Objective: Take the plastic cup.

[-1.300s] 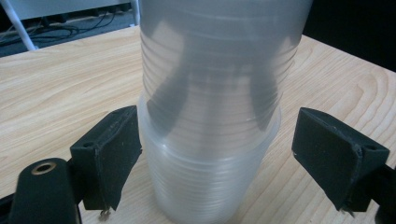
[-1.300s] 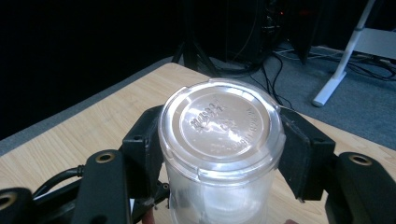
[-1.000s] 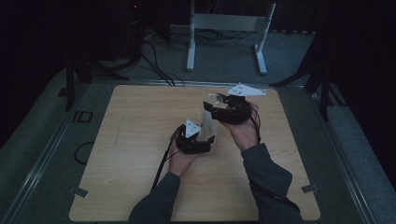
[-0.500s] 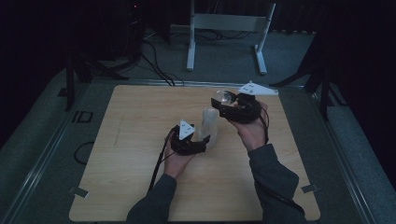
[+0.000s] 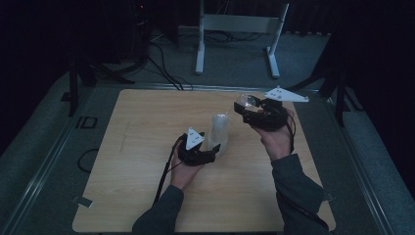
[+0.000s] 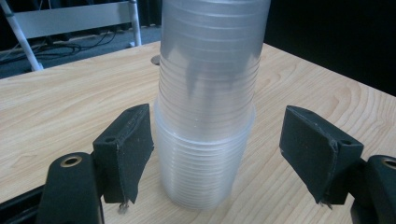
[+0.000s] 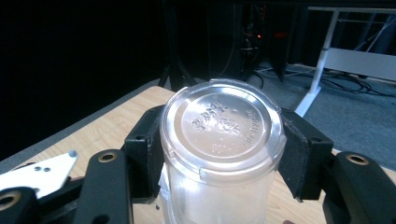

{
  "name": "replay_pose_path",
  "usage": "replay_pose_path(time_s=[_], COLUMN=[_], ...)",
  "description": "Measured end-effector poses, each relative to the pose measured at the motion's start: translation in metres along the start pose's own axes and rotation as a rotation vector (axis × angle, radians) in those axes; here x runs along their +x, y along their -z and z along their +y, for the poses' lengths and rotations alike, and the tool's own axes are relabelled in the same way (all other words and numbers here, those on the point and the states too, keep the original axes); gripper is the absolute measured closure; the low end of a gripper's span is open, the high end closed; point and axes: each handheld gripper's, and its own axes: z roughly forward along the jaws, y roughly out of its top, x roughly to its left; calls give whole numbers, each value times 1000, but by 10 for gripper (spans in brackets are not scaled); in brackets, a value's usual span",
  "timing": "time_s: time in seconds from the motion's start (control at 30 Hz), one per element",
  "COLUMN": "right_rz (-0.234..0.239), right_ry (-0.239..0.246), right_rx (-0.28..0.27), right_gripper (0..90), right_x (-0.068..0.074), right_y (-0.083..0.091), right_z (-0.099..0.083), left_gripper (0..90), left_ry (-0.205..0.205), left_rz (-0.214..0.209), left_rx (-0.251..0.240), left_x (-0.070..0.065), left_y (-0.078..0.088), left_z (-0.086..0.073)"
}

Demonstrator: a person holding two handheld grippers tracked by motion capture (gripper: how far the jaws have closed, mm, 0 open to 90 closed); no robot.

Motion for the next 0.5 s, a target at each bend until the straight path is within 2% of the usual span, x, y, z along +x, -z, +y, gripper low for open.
replay_pose_path(time_s=[0.5], right_rz=[-59], right_ry=[-28], right_rx=[33], right_gripper=[405], right_x=[-21], right_y=[16], right_z=[-25], left_gripper=[289], left_ry=[3], left_rz=[-35], left_rx=[-6], left_x=[-2], left_y=[4], left_z=[-4])
